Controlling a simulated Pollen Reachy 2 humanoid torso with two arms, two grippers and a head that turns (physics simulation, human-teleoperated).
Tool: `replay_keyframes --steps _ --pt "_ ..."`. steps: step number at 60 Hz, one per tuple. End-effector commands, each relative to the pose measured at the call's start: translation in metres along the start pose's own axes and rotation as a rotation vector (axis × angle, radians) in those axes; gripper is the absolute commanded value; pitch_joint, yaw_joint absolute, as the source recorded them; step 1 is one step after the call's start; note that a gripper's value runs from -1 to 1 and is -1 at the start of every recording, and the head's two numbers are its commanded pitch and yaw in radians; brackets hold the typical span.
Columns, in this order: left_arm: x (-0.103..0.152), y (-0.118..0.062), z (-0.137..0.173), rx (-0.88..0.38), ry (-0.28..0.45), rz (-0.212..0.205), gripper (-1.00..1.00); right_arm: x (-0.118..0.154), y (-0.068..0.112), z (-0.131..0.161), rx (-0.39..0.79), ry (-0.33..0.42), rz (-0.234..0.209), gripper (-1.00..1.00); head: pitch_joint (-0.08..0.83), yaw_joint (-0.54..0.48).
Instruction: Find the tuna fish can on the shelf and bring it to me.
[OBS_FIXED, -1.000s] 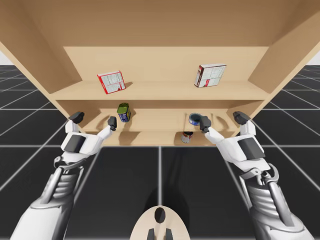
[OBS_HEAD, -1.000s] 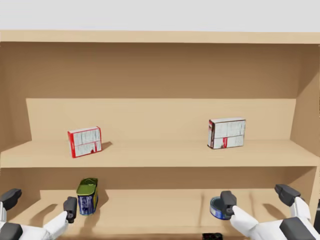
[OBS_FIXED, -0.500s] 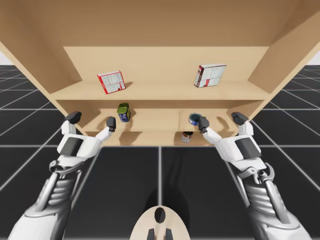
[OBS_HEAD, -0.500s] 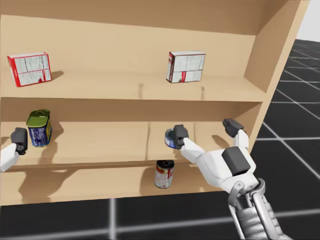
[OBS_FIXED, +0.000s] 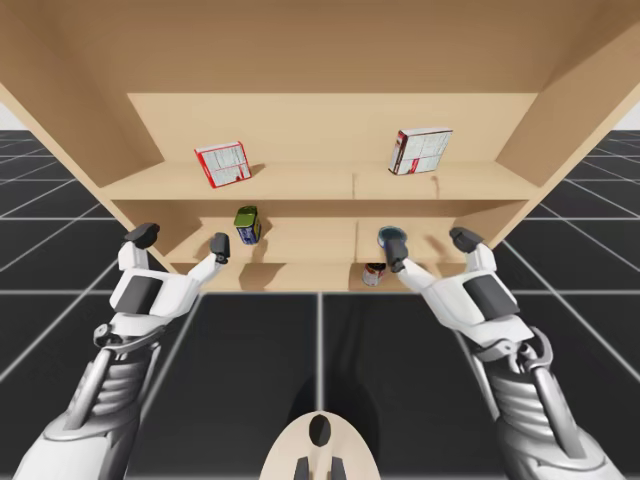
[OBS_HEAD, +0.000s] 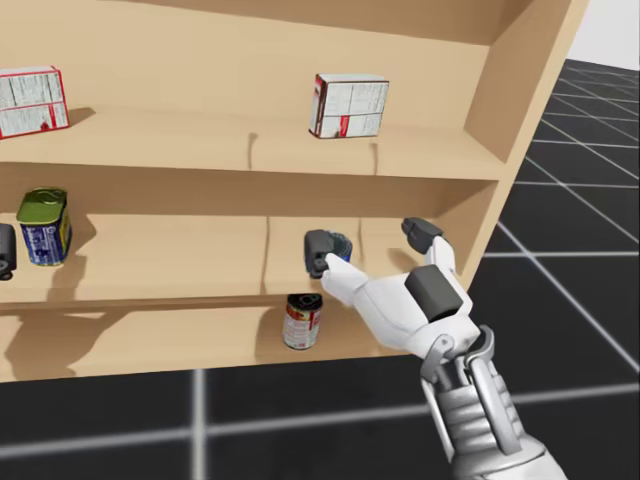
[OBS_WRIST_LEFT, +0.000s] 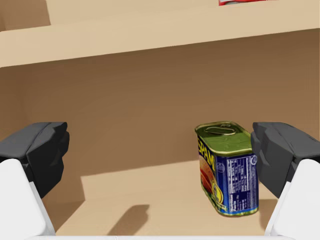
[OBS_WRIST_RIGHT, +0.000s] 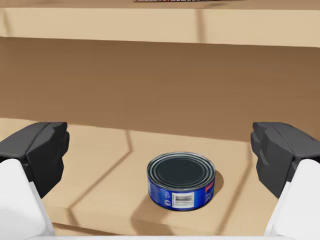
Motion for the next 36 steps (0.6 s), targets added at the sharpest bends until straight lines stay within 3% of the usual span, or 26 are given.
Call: replay_keyframes --steps 1,19,36 --pt "-0.001 0.000 0.000 0.003 0.008 0.000 -1.00 -0.002 0.012 -0.012 0.043 0.063 -0.020 -1.00 0.431 -0.26" --pt "-0.004 0.000 -0.002 0.006 0.017 -0.011 -1.00 -0.039 0.005 -0.058 0.030 0.146 -0.027 -1.00 0.433 -0.26" --pt "-0.005 0.001 -0.003 0.010 0.018 -0.021 -1.00 -0.057 -0.004 -0.082 0.002 0.189 -0.039 -1.00 0.440 -0.25"
